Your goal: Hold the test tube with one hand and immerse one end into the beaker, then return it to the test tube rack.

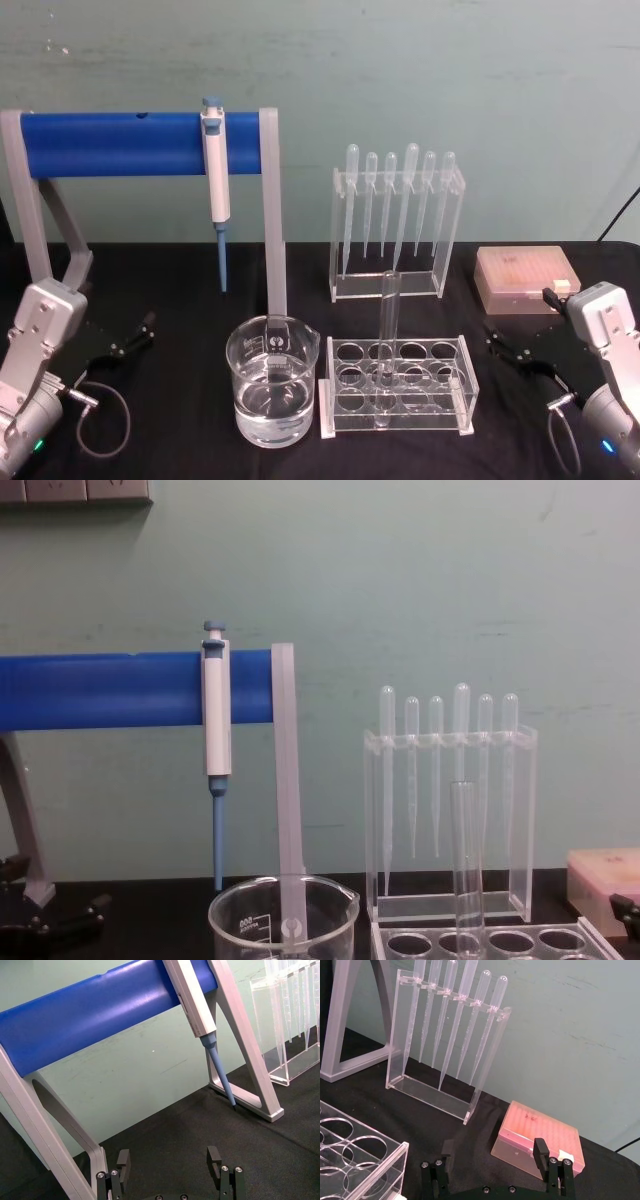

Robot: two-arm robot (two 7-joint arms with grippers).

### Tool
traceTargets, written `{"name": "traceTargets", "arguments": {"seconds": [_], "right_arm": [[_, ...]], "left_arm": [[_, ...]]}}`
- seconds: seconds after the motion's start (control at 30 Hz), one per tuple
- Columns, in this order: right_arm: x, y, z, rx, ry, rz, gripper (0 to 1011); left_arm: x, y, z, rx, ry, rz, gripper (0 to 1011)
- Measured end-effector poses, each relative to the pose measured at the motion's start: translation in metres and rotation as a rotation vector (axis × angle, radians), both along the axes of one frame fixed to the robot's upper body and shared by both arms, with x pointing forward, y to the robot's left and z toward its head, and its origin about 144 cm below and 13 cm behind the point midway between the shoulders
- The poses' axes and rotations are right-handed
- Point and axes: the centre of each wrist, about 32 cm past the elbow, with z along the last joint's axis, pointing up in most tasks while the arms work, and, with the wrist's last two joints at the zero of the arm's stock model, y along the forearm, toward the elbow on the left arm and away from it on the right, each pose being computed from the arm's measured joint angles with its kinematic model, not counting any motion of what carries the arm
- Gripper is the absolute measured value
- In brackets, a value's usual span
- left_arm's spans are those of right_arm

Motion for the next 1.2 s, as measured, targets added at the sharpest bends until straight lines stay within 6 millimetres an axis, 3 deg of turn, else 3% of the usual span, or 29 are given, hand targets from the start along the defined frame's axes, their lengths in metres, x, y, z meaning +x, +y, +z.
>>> {"name": "traceTargets", "arguments": {"seconds": [1.2], "right_arm": [[0.0000,0.0000,0.0000,0.000,0.000,0.000,1003]], "left_arm": [[0.0000,0.0000,0.0000,0.000,0.000,0.000,1000]]}}
